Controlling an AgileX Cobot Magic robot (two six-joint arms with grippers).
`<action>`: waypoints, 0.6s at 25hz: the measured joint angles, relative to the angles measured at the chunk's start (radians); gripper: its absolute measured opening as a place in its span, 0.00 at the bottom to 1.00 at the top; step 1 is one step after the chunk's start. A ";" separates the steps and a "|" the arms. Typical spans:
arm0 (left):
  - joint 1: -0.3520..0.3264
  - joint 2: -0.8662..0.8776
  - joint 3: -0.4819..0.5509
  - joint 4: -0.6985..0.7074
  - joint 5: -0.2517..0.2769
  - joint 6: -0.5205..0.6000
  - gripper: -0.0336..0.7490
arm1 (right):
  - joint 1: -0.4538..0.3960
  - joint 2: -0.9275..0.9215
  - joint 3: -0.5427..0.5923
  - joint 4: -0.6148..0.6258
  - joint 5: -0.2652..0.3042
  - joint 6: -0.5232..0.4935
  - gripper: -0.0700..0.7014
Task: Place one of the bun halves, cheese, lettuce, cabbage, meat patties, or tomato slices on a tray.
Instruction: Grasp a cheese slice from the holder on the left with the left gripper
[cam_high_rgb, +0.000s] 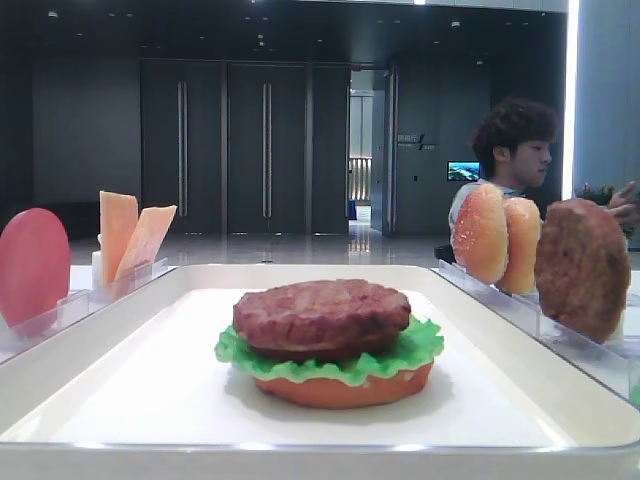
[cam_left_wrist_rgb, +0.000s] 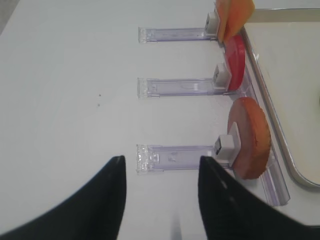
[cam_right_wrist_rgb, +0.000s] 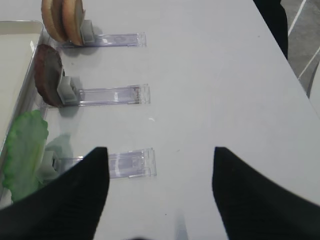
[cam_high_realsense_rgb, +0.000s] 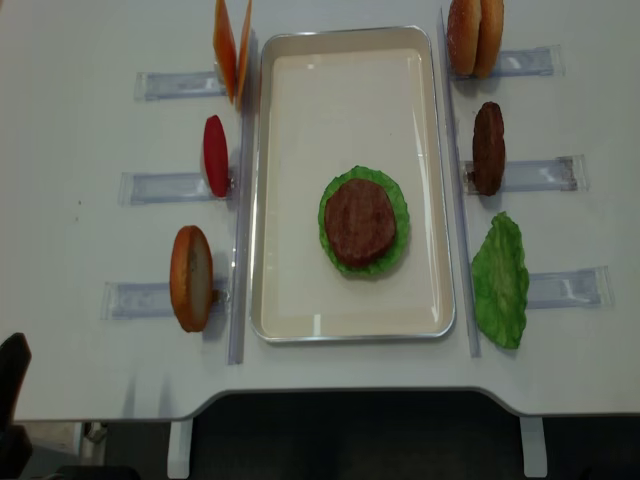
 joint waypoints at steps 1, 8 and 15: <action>0.000 0.000 0.000 0.000 0.000 0.000 0.50 | 0.000 0.000 0.000 0.000 0.000 0.000 0.65; 0.000 0.000 0.000 0.000 0.000 0.000 0.50 | 0.000 0.000 0.000 0.000 0.000 0.000 0.64; 0.000 0.000 0.000 0.000 0.000 0.000 0.50 | 0.000 0.000 0.000 0.000 0.000 0.000 0.64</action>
